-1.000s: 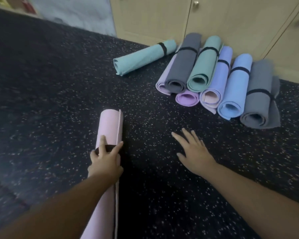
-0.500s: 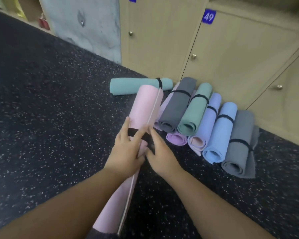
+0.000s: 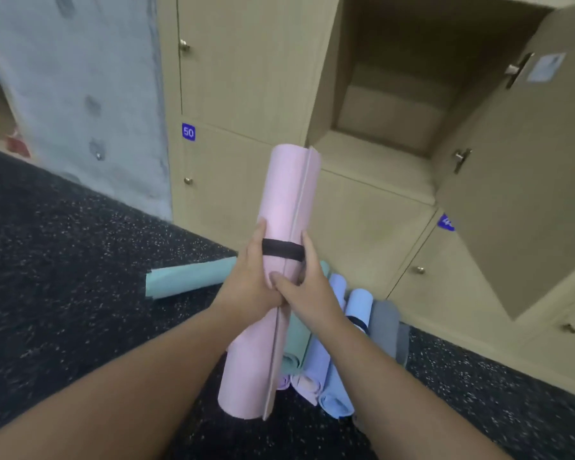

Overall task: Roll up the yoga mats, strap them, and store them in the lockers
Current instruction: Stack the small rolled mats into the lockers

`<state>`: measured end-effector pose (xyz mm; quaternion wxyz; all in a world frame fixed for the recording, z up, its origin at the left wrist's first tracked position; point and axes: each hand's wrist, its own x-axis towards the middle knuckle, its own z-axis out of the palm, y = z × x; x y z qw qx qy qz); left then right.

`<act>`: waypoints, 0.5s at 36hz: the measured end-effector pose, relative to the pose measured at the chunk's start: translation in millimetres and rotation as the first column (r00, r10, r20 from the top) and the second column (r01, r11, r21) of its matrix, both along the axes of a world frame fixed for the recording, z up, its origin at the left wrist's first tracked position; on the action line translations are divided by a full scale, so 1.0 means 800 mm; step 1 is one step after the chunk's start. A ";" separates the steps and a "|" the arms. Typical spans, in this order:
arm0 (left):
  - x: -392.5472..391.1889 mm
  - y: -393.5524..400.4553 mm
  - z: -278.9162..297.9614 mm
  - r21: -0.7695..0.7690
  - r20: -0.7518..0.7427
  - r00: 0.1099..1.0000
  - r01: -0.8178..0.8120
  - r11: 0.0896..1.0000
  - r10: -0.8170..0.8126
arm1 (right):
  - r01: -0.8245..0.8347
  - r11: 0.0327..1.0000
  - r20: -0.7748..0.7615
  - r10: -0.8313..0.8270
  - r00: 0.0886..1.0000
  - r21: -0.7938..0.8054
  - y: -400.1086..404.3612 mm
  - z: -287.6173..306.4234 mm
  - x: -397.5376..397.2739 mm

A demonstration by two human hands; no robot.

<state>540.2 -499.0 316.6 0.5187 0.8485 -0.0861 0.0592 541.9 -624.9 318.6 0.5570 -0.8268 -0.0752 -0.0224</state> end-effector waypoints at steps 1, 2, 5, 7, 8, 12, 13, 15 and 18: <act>0.008 0.001 0.011 0.016 0.008 0.999 0.046 0.999 -0.046 | 0.011 0.999 0.004 -0.011 1.000 0.044 -0.002 0.011 0.004; 0.014 0.001 0.022 0.044 0.016 0.995 0.094 0.995 -0.095 | 0.034 0.997 0.005 -0.034 0.999 0.073 -0.002 0.022 0.007; 0.034 0.002 0.046 0.113 0.021 0.975 0.217 0.970 -0.221 | 0.162 0.979 0.029 -0.167 0.986 0.124 -0.006 0.044 0.013; 0.048 0.001 0.061 0.131 0.028 0.948 0.311 0.941 -0.317 | 0.248 0.958 0.052 -0.257 0.965 0.145 -0.014 0.053 0.016; 0.056 0.003 0.069 0.134 0.035 0.930 0.359 0.924 -0.366 | 0.276 0.952 0.058 -0.285 0.957 0.133 -0.017 0.059 0.019; 0.111 0.019 0.088 0.071 0.010 0.863 0.503 0.862 -0.505 | 0.329 0.934 0.096 -0.343 0.934 0.142 -0.017 0.080 0.046; 0.126 0.023 0.091 0.044 -0.018 0.844 0.537 0.842 -0.537 | 0.333 0.931 0.097 -0.349 0.932 0.149 -0.013 0.085 0.056; 0.155 0.032 0.096 0.035 -0.049 0.815 0.579 0.815 -0.577 | 0.340 0.927 0.102 -0.358 0.928 0.157 -0.001 0.092 0.079; 0.204 0.045 0.101 -0.076 0.001 0.796 0.603 0.794 -0.605 | 0.361 0.923 0.093 -0.375 0.923 0.136 0.023 0.103 0.121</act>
